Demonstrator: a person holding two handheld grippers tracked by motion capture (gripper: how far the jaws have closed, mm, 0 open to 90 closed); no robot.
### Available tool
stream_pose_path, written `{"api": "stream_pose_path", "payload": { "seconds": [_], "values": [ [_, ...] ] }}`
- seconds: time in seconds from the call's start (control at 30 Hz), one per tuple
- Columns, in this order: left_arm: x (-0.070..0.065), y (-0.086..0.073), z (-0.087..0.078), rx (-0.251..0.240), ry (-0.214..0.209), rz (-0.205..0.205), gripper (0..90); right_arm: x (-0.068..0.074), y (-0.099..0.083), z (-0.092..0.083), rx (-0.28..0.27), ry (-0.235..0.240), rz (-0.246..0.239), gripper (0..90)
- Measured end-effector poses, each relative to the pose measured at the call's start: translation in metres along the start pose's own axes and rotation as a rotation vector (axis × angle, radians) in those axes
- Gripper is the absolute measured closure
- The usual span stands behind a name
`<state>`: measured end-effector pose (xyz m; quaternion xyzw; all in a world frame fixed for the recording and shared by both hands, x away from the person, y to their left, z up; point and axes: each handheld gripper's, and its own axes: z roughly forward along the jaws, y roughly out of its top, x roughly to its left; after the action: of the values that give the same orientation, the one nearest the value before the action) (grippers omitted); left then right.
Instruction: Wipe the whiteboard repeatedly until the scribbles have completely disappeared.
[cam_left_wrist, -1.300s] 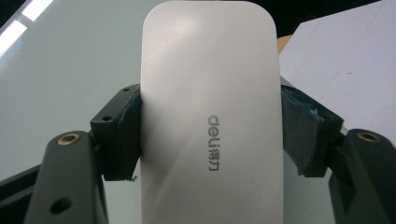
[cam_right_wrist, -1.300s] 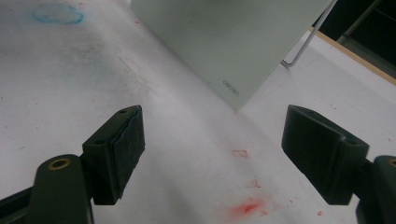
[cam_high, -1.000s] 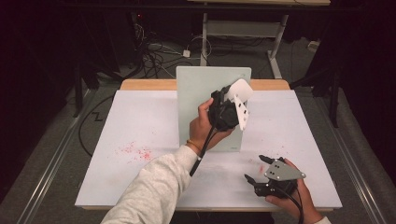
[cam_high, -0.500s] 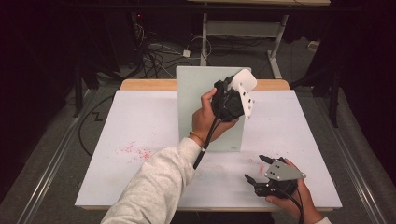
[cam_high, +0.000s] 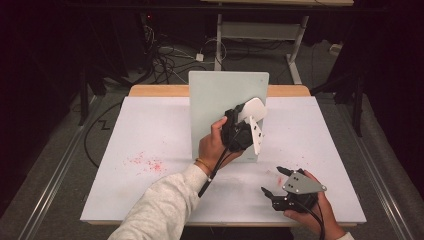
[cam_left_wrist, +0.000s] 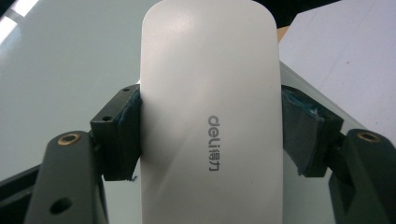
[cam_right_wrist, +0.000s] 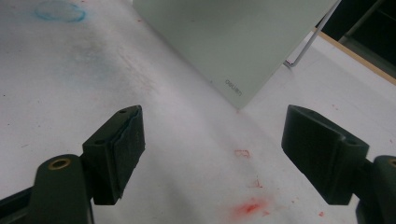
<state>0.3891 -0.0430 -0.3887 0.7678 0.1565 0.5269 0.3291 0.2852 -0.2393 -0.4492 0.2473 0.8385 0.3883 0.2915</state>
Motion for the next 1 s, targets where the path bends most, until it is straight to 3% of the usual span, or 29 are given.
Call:
{"api": "stream_pose_path", "payload": {
  "seconds": [0.2,0.47,0.67,0.8,1.0],
  "values": [
    [0.009,0.007,0.001,-0.002,-0.029,-0.013,29.2,0.001,0.0,0.001,0.006,0.001,0.002,22.0],
    [0.038,0.036,0.007,-0.011,-0.061,-0.079,29.1,0.001,-0.001,0.001,0.009,0.0,0.005,22.0],
    [0.05,0.057,0.013,-0.01,-0.062,-0.095,29.1,0.0,-0.001,0.0,0.005,0.002,0.01,22.0],
    [0.05,0.063,0.015,-0.01,-0.062,-0.1,29.2,0.001,0.0,0.0,0.007,0.002,0.007,22.0],
    [0.034,0.051,0.012,-0.003,-0.089,-0.084,29.2,0.0,-0.001,0.0,0.002,0.003,0.006,22.0]
  ]
}}
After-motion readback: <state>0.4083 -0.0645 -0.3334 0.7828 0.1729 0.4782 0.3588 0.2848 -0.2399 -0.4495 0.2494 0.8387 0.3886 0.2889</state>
